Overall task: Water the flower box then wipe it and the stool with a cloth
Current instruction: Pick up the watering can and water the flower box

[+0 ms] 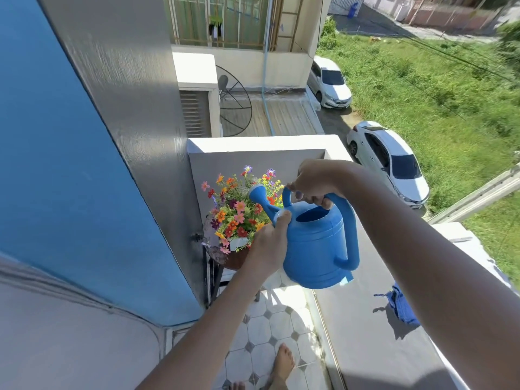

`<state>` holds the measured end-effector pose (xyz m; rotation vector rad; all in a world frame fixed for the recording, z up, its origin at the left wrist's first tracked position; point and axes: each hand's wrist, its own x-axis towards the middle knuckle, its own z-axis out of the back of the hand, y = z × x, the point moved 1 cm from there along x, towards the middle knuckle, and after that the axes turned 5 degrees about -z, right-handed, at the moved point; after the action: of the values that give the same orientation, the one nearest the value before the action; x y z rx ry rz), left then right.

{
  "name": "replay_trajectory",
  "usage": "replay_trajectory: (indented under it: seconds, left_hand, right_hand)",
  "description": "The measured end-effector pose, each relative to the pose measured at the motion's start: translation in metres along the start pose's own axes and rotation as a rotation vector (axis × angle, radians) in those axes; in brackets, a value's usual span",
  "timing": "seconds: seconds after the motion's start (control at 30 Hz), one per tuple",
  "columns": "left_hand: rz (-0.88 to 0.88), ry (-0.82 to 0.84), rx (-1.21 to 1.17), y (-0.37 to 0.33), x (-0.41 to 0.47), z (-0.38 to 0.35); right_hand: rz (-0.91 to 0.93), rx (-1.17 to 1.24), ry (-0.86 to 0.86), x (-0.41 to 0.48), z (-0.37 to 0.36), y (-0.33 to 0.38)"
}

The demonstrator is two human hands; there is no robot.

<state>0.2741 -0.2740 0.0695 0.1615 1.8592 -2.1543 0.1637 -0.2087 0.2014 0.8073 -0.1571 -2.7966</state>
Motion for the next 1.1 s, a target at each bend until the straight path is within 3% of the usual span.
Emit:
replay_trajectory:
  seconds: [0.23, 0.4, 0.57, 0.73, 1.1]
  left_hand:
    - [-0.074, -0.006, 0.066, 0.011, -0.029, 0.008]
    - [-0.064, 0.013, 0.087, 0.016, -0.047, 0.004]
    - [-0.051, 0.044, 0.064, 0.019, -0.053, -0.011]
    - [-0.056, 0.106, 0.099, 0.020, -0.044, -0.039]
    - [-0.045, 0.200, 0.191, 0.009, 0.025, -0.125]
  right_hand:
    - [0.047, 0.005, 0.024, -0.023, -0.012, 0.009]
    - [-0.034, 0.141, 0.155, -0.036, -0.033, -0.004]
    - [-0.080, 0.197, 0.162, -0.047, -0.047, -0.032]
    - [-0.145, 0.377, 0.136, -0.057, -0.055, -0.073]
    - [-0.281, 0.921, -0.095, -0.031, -0.087, -0.190]
